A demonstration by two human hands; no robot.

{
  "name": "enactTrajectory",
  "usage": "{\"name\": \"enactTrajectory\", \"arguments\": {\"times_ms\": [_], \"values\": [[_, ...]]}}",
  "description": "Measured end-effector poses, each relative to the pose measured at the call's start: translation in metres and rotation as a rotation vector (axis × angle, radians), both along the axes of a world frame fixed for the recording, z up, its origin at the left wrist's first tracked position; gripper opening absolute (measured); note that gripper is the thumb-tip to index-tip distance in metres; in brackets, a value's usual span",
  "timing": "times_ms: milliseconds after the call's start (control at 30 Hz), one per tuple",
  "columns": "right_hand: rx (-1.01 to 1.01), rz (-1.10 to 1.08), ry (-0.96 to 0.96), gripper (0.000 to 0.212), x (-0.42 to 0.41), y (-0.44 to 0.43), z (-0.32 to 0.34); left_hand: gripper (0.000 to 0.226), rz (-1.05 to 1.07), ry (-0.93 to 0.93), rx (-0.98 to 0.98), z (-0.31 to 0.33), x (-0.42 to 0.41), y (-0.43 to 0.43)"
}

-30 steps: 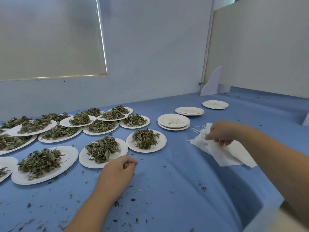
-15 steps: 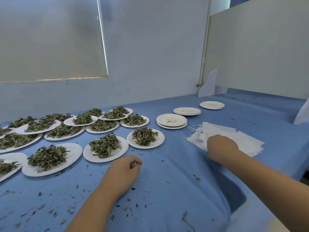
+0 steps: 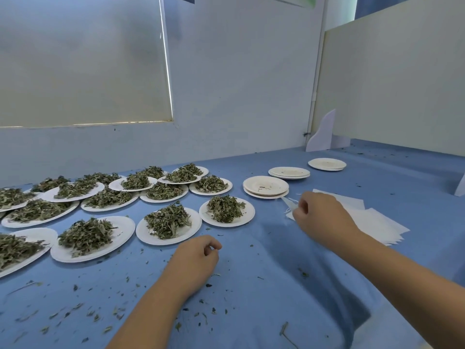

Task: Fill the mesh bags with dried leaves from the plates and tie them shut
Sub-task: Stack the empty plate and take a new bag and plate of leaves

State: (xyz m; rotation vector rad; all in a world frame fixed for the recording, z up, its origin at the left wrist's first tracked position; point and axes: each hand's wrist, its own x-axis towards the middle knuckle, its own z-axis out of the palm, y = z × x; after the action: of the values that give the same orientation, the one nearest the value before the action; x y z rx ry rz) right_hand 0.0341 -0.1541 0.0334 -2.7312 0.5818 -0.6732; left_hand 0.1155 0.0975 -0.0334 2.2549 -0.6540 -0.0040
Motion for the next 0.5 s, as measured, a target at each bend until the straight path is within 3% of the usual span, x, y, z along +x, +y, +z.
{"name": "enactTrajectory", "arguments": {"times_ms": [333, 500], "values": [[0.471, 0.364, -0.152, 0.018, 0.004, 0.081, 0.039, 0.018, 0.026, -0.191, -0.040, 0.021, -0.004, 0.012], [0.636, 0.482, -0.109, 0.013, 0.020, 0.120, 0.030, 0.019, 0.199, -0.118, -0.154, 0.037, -0.009, 0.059]]}}
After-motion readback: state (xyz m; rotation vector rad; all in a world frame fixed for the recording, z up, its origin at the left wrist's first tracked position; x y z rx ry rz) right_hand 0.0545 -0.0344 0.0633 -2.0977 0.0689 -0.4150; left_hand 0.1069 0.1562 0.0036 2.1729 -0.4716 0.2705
